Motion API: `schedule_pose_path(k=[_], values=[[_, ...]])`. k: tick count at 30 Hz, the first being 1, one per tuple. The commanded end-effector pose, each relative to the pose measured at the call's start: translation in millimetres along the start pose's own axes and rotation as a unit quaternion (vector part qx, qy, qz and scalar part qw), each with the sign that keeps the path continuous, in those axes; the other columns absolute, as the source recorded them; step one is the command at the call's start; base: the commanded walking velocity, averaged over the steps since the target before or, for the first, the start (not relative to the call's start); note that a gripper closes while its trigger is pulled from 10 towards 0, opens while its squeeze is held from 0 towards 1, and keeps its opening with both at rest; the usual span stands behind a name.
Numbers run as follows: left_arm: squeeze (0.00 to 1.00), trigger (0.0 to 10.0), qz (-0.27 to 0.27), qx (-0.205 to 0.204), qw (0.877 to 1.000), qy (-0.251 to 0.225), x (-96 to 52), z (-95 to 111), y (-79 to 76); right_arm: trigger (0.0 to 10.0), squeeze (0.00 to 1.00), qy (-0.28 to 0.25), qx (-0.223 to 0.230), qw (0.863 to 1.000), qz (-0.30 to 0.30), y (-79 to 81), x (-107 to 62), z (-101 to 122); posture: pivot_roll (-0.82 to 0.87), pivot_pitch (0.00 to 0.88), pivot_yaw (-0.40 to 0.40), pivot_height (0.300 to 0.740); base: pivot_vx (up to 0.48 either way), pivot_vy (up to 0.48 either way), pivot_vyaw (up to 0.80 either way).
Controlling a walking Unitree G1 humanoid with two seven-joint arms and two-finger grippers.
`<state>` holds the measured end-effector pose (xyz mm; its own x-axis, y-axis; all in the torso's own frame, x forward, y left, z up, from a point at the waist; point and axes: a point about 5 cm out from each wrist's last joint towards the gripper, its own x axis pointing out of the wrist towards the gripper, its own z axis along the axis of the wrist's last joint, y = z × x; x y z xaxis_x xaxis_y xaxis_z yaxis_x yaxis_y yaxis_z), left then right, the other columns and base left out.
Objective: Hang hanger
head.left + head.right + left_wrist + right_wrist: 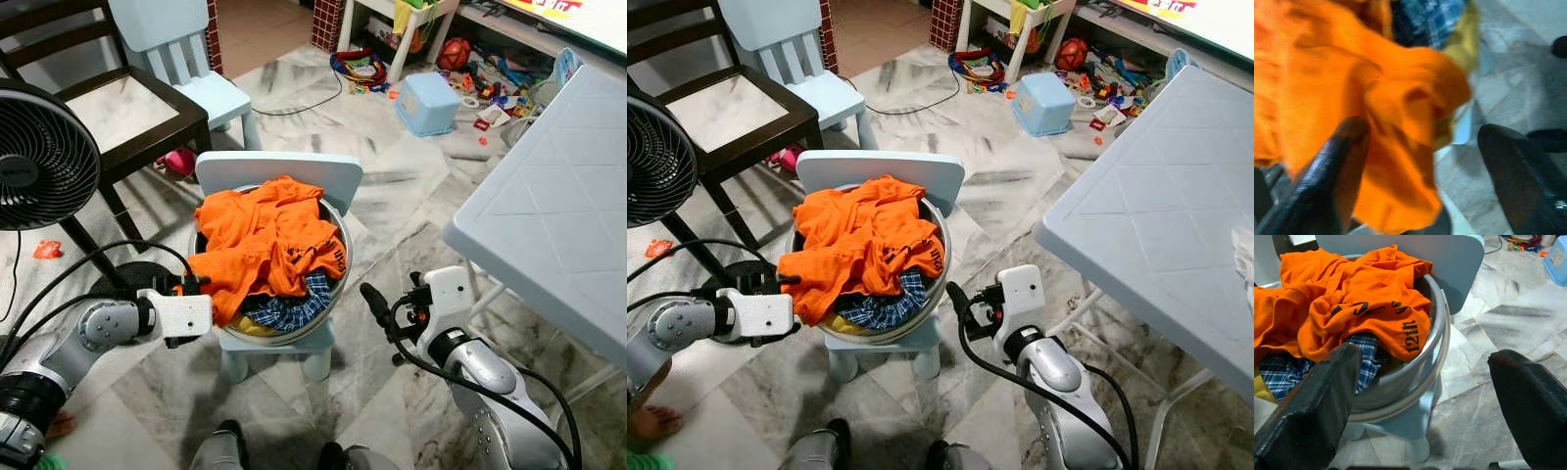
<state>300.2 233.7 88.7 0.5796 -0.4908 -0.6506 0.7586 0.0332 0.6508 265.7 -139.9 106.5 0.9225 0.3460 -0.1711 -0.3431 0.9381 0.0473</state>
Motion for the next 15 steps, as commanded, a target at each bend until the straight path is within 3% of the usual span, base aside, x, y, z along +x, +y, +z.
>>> schedule_pose_path(k=[1,15], values=[[0.00,0.0,-0.009,0.015,1.000,-0.007,3.1,2.1,-2.9,10.0,0.00,0.002,-0.001,1.000,-0.006,-1.8,-3.7,-0.6,0.07,0.181,-0.090,0.740,0.000,0.000,0.00],[0.00,0.0,0.000,0.018,1.000,-0.015,11.2,1.9,0.3,10.0,0.00,0.004,-0.007,1.000,-0.010,-3.5,-4.5,-0.9,0.06,0.188,-0.090,0.740,0.000,0.000,0.00]])
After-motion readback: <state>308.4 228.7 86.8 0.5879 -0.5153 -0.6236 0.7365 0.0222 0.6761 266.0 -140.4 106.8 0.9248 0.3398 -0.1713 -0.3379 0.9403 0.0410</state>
